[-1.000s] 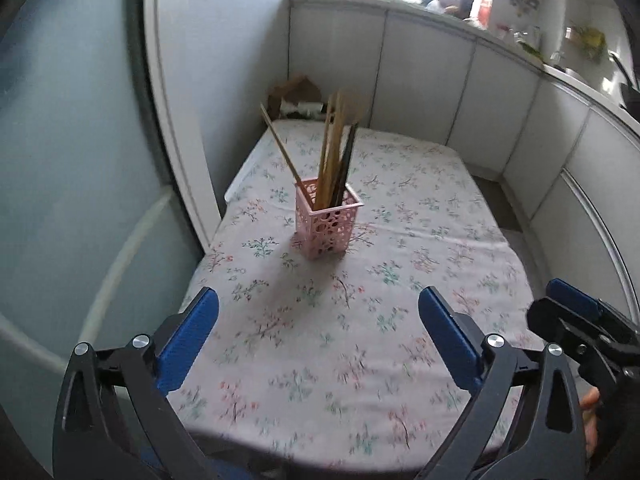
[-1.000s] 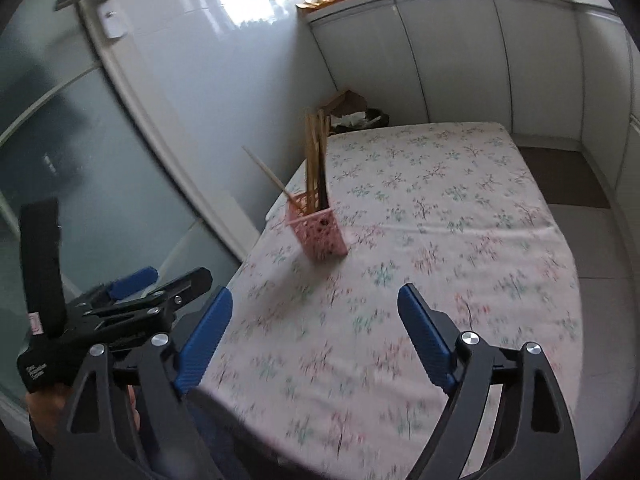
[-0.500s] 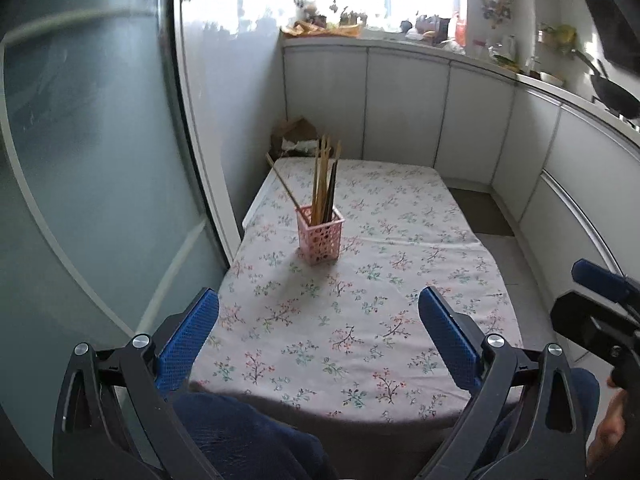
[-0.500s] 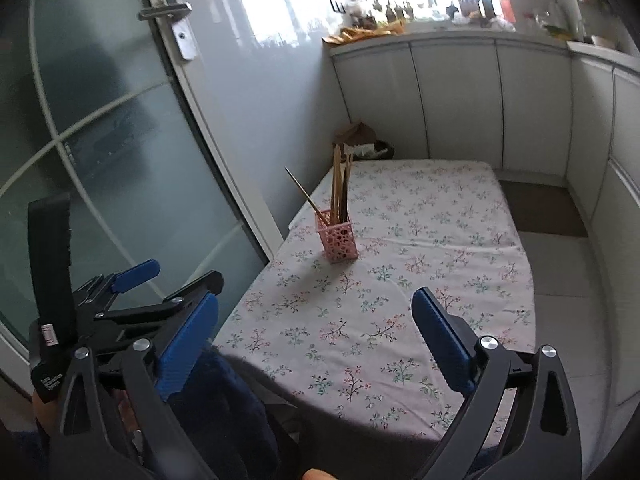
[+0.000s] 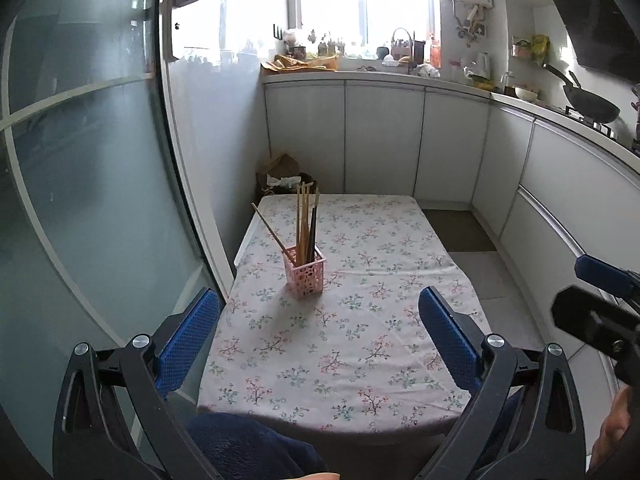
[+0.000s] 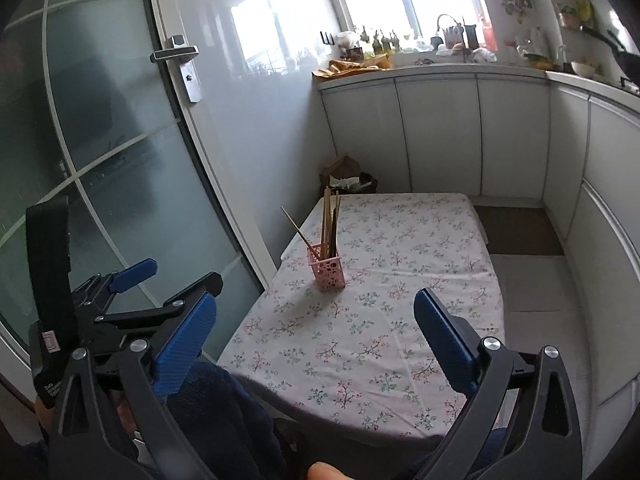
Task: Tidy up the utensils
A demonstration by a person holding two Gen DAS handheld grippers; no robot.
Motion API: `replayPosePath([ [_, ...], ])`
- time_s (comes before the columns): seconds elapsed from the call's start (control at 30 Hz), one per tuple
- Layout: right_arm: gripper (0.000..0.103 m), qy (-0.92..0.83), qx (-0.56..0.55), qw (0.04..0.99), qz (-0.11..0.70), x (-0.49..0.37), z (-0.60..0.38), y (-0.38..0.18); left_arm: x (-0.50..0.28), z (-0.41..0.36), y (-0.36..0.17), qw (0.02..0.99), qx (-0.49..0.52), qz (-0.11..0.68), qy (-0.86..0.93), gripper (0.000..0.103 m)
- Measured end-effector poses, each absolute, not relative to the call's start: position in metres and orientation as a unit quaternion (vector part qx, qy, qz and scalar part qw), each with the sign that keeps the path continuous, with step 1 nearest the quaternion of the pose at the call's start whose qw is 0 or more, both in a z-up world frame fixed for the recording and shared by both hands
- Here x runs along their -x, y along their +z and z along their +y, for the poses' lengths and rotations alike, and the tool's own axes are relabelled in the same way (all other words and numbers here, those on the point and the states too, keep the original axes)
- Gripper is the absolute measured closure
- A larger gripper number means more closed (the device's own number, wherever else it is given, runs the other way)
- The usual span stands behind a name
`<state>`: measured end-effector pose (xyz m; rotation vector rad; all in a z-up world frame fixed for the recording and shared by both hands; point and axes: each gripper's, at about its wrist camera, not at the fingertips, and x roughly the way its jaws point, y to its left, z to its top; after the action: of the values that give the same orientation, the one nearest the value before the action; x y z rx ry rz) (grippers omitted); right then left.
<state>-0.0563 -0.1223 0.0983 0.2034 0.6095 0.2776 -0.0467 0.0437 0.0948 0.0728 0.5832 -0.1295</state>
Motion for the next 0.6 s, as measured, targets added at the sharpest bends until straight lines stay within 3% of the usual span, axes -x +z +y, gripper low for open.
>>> replayPosePath([
  [0.6, 0.007, 0.123, -0.110, 0.936, 0.310, 0.043, -0.124, 0.097, 0.049, 0.054, 0.103, 0.956, -0.022, 0.286, -0.057, 0.007],
])
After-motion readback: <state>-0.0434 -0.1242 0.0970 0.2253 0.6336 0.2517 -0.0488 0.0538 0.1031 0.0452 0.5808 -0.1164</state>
